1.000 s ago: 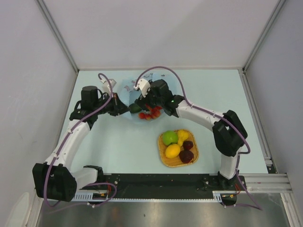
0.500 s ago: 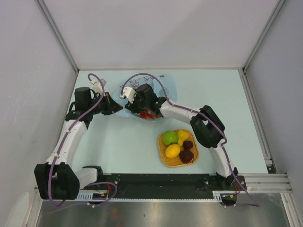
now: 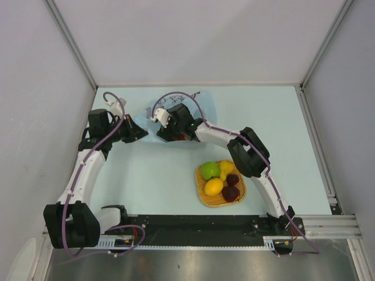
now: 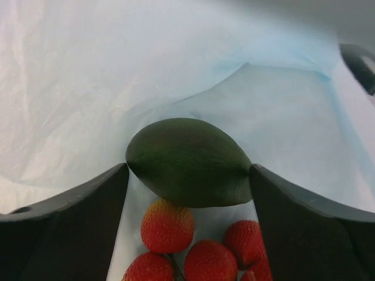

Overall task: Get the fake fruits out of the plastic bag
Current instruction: Take out the fake fruit from the plastic bag.

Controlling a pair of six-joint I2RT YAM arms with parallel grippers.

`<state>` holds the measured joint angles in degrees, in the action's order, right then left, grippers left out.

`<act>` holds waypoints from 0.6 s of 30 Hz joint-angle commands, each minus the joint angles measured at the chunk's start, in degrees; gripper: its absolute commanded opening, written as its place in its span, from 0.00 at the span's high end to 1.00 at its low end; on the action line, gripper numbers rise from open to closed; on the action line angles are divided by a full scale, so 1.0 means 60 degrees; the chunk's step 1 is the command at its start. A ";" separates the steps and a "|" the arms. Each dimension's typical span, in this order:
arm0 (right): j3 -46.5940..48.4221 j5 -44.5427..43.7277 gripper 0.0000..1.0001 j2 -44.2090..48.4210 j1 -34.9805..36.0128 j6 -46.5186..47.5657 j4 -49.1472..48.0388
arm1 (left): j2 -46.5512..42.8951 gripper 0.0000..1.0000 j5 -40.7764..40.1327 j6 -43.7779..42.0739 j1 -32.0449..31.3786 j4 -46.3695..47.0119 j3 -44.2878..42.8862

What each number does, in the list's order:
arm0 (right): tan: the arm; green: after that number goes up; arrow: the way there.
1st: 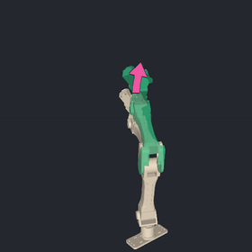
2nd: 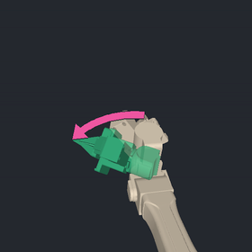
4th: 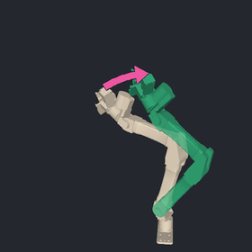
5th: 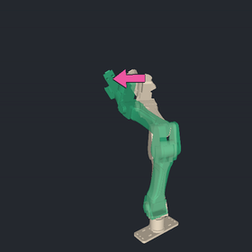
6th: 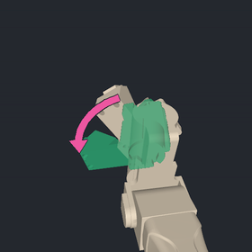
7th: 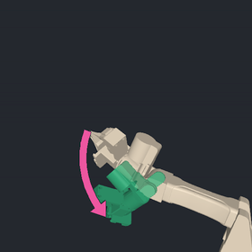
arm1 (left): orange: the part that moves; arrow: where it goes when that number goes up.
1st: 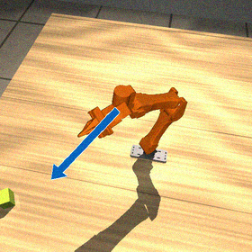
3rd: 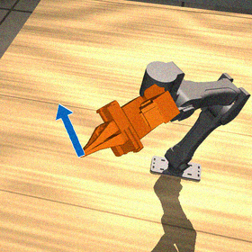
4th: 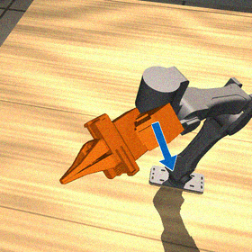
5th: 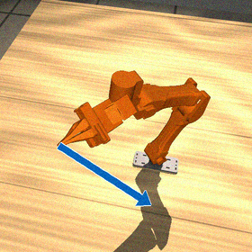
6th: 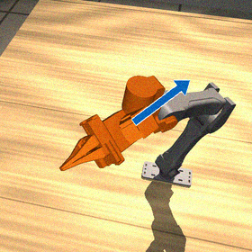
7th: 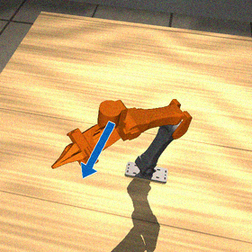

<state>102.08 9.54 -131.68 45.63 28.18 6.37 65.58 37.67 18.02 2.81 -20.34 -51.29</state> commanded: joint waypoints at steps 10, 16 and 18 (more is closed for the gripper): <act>0.1062 0.0080 0.51 -0.0364 0.0086 0.0254 0.0022 | 0.0056 1.00 0.0079 0.0234 0.0147 0.0343 0.0022; 0.1077 0.0212 0.55 0.0616 0.0217 0.0093 0.0139 | 0.0129 1.00 0.0079 0.0365 0.0147 0.0445 0.0052; 0.1033 0.0241 0.55 0.0895 0.0291 -0.0083 0.0183 | 0.0187 1.00 0.0123 0.0439 0.0147 0.0518 0.0023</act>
<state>105.78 9.80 -134.06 46.15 29.15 7.64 66.08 37.69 19.16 3.16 -19.68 -51.29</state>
